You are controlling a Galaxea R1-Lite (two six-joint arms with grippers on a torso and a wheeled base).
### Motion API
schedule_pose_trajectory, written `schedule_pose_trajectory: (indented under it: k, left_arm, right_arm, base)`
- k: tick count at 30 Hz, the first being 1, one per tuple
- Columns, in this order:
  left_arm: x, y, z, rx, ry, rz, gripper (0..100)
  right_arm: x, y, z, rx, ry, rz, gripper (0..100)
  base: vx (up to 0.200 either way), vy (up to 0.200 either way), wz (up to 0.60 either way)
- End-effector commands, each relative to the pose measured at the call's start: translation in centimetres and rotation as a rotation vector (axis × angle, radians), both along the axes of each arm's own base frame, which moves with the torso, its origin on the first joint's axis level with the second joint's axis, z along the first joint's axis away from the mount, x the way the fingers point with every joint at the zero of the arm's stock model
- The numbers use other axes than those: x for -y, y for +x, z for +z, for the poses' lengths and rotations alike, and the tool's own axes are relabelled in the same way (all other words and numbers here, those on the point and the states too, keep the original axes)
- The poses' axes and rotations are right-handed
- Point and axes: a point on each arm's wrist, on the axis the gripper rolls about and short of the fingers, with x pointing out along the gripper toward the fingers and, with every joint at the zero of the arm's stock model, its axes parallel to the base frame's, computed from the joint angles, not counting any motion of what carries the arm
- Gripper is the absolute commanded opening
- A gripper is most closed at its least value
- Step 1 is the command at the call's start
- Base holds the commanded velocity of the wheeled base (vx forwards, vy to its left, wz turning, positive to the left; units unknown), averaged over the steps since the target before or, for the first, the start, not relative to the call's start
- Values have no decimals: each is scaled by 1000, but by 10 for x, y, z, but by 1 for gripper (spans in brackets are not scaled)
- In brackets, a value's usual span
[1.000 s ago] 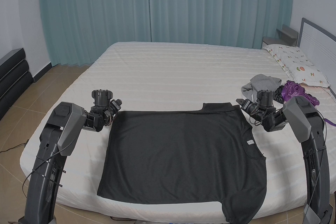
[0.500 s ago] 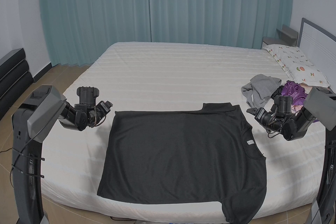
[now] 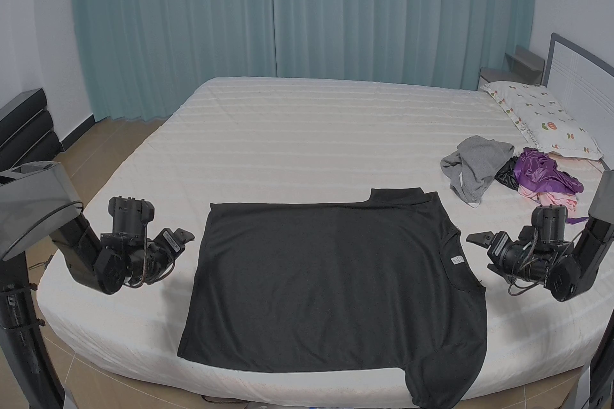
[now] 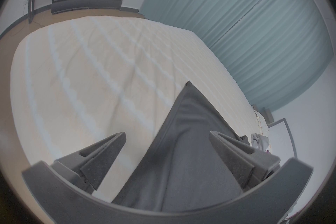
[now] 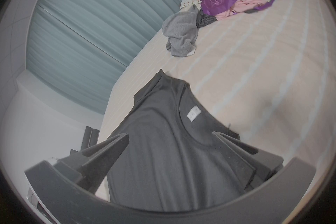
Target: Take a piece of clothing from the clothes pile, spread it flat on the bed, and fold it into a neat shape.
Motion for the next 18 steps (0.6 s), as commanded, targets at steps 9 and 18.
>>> schedule_pose_trajectory:
  k: [9,18]
  left_arm:
    - [14,-66,-9,-59,-74,-42,100]
    - [16,-76,-18,-120,-131,-65,100]
  right_arm:
    - [-7,-56,-11,-103,77,43,100]
    - [-7,-60,-19,-139,84,52,100]
  base:
    - [-22,0,0]
    - [-200,0,0]
